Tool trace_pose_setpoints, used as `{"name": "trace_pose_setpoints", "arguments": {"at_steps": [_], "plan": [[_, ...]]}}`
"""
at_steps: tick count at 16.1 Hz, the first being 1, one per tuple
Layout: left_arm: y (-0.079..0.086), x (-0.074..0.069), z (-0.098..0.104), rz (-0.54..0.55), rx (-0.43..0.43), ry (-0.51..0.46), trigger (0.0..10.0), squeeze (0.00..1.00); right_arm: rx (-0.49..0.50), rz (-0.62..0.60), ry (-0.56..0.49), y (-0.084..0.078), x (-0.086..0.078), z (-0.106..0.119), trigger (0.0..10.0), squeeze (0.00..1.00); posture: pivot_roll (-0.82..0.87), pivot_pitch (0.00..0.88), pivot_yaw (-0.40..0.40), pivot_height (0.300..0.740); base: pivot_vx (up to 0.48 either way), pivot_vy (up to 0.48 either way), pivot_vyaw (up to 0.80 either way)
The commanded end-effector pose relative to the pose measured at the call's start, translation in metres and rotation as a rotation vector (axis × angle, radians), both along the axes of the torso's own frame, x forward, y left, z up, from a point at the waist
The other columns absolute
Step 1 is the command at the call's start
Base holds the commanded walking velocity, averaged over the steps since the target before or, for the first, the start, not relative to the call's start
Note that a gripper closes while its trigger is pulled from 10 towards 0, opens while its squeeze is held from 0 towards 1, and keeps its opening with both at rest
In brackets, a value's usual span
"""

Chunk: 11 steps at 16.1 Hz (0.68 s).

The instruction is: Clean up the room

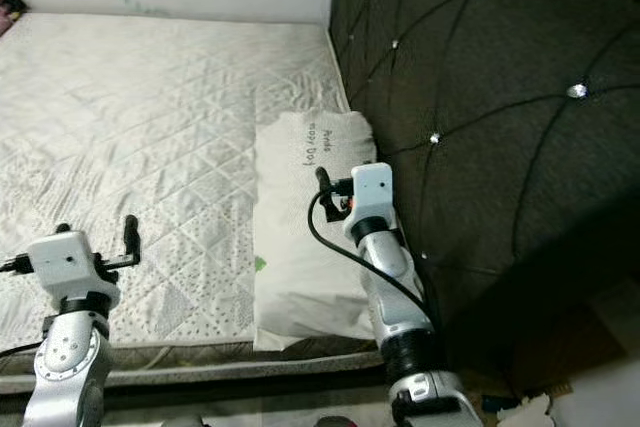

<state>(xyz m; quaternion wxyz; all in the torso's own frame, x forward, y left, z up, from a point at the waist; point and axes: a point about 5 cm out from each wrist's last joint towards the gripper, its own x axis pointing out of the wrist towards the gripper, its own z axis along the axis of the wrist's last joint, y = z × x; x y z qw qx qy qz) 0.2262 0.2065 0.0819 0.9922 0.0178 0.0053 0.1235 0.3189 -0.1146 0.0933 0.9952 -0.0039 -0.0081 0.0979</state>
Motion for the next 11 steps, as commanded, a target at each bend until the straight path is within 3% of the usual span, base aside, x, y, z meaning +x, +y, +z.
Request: {"name": "trace_pose_setpoints", "arguments": {"at_steps": [1, 5, 8, 11], "plan": [[0.0, -0.001, 0.0, -0.011, -0.013, 0.008, 10.0, 0.0, 0.0, -0.012, -0.005, -0.001, 0.0, 0.003, 10.0, 0.0, 0.0, 0.0, -0.043, 0.74, 0.0, 0.0, 0.0], [0.001, -0.002, -0.003, 0.009, -0.061, 0.018, 10.0, 0.0, 0.01, -0.019, 0.002, -0.002, 0.002, 0.004, 10.0, 0.0, 0.0, 0.001, -0.046, 0.74, 0.0, 0.0, 0.0], [-0.003, -0.001, -0.002, -0.019, -0.051, 0.014, 10.0, 0.0, 0.008, -0.013, -0.02, -0.003, 0.001, 0.008, 10.0, 0.0, -0.01, 0.002, -0.045, 0.74, 0.0, 0.0, 0.0], [-0.01, 0.009, -0.003, -0.075, -0.06, 0.022, 10.0, 0.0, 0.018, -0.053, -0.044, -0.013, -0.003, 0.014, 10.0, 0.0, -0.07, 0.004, -0.004, 0.74, 0.0, 0.0, 0.0]]}}
